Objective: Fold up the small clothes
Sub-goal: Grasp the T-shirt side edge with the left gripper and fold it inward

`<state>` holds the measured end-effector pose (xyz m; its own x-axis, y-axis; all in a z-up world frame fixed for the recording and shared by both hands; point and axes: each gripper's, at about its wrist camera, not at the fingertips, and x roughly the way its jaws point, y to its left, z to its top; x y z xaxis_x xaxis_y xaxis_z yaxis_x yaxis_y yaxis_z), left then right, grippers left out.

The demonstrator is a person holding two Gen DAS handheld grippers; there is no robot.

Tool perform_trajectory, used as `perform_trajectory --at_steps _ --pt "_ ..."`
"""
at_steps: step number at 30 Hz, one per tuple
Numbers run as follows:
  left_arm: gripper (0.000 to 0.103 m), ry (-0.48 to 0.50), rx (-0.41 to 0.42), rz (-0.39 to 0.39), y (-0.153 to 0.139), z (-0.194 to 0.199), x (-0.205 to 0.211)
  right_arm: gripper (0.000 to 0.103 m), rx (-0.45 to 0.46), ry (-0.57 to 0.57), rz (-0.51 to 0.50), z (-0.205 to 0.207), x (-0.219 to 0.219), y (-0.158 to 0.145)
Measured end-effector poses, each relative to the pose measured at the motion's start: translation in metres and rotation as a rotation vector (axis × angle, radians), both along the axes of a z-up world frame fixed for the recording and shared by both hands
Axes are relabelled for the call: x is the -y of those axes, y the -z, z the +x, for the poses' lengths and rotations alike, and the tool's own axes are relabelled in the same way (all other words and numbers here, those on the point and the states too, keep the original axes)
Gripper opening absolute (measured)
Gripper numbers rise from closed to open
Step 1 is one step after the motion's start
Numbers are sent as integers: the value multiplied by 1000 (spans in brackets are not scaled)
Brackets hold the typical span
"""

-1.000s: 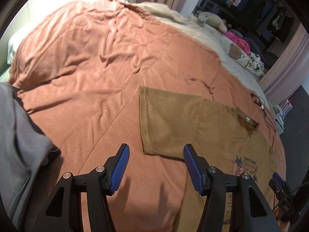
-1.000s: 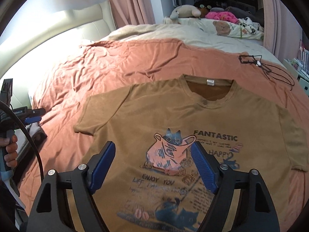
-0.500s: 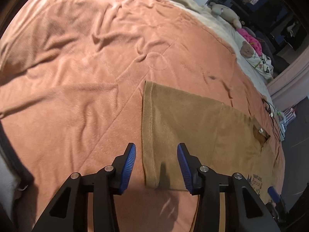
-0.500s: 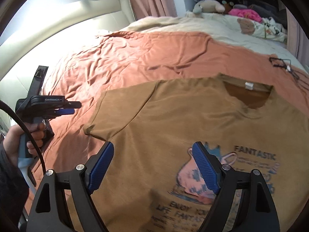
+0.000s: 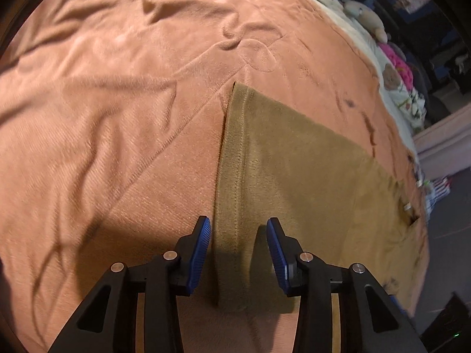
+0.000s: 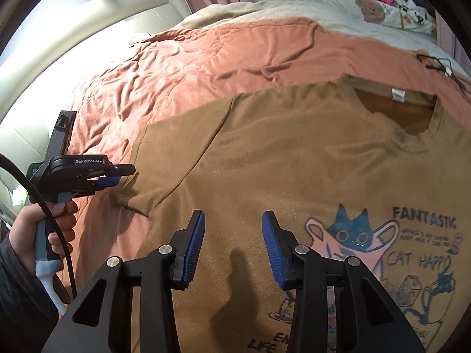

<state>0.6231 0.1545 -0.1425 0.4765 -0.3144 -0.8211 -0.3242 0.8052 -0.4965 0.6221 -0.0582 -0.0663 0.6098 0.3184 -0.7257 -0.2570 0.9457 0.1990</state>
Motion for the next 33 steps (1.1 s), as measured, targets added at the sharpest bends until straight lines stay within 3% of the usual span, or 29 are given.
perform_trajectory --at_steps 1,3,5,8,13,28,33 --pt "34 -2 -4 -47 3 -3 -3 32 -5 -4 10 2 -1 2" --pt "28 -8 -2 -61 4 -8 -4 28 -19 -7 32 7 -3 4" --pt "15 -8 -13 -93 6 -13 -9 23 -45 -11 69 15 -8 9" --pt "8 -4 -12 -118 4 -17 -13 12 -76 -5 118 27 -14 16" --pt "6 19 41 -84 -17 -13 -6 5 -154 4 210 44 -20 31" --pt "6 123 123 -70 -63 5 22 5 -331 -4 451 78 -34 76" --pt "6 157 134 -85 -73 2 40 4 -348 20 467 90 -34 86"
